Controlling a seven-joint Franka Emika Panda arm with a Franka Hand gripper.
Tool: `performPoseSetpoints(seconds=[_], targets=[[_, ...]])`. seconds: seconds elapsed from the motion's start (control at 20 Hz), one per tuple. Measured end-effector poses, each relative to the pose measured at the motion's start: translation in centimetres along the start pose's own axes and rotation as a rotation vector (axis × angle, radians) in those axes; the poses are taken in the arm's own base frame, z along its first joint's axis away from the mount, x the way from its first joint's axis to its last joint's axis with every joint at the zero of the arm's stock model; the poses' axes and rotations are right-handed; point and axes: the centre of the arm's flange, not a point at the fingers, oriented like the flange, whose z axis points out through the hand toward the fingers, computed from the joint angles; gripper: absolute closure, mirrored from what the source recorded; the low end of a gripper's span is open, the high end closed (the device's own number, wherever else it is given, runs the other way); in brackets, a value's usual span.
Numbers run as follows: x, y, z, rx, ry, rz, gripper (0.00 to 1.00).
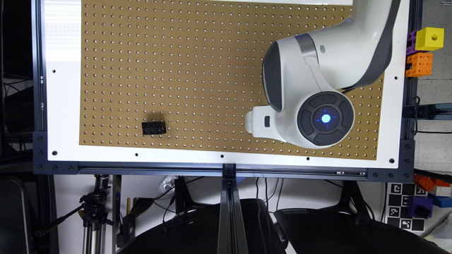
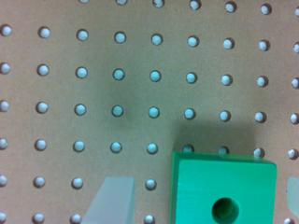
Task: Pick up green block.
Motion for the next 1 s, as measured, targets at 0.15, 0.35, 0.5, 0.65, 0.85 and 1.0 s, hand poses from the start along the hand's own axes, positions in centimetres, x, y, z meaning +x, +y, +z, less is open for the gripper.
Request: performPoseSetpoints(seconds=[0.15,0.35,0.5,0.65,0.85,1.0], targets=[[-0.1,-0.7,0.0,0.008,0.003,0.0,0.0],[0.3,-1.3,0.3,0.014,0.005,0.002,0.0],[0.4,-1.4,1.0,0.011,0.001,0.003,0.0],[0.5,-1.4,1.3,0.009,-0.001,0.004,0.0],[0.5,-1.3,1.6,0.005,-0.004,0.004,0.0],[0.5,-1.3,1.6,0.005,-0.004,0.004,0.0]])
